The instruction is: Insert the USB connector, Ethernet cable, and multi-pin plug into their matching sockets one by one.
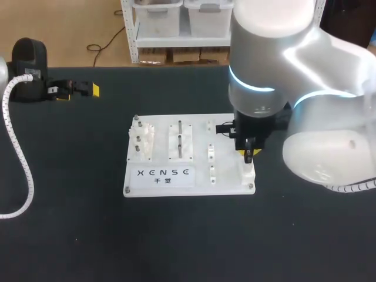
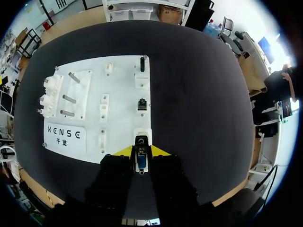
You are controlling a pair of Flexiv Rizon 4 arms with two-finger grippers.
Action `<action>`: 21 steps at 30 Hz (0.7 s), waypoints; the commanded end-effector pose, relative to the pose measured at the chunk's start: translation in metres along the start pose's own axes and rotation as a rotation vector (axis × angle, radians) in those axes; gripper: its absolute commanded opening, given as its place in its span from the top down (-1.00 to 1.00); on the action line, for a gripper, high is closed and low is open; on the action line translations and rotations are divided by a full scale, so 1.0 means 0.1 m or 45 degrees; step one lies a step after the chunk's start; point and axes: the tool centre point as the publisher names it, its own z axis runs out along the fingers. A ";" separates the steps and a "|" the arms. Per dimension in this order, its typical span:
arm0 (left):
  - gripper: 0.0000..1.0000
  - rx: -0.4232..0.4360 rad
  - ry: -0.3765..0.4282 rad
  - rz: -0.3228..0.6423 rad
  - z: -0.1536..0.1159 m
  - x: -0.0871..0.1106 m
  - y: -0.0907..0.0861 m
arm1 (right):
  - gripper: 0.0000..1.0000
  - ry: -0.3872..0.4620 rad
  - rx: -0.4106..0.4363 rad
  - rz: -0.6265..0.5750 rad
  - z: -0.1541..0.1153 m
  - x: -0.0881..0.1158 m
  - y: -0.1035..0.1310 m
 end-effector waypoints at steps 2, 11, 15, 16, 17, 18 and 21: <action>-1.00 0.000 0.000 0.000 0.00 0.00 0.00 | 1.00 -0.010 0.000 0.003 -0.02 0.01 -0.03; -1.00 0.000 0.000 0.000 0.00 0.00 0.00 | 1.00 0.002 0.011 0.001 0.02 0.02 -0.06; -1.00 0.000 0.000 0.000 0.00 0.00 0.00 | 1.00 0.006 0.014 -0.001 0.04 0.02 -0.05; -1.00 0.000 0.000 0.000 0.00 0.00 0.00 | 1.00 0.006 0.014 -0.001 0.04 0.02 -0.05; -1.00 0.000 0.000 0.000 0.00 0.00 0.00 | 1.00 0.005 0.014 -0.002 0.04 0.02 -0.05; -1.00 0.000 0.000 0.000 0.00 0.00 0.00 | 1.00 0.004 0.013 -0.003 0.04 0.02 -0.05; -1.00 0.000 0.000 0.000 0.00 0.00 0.00 | 1.00 0.002 0.011 -0.002 0.04 0.01 -0.04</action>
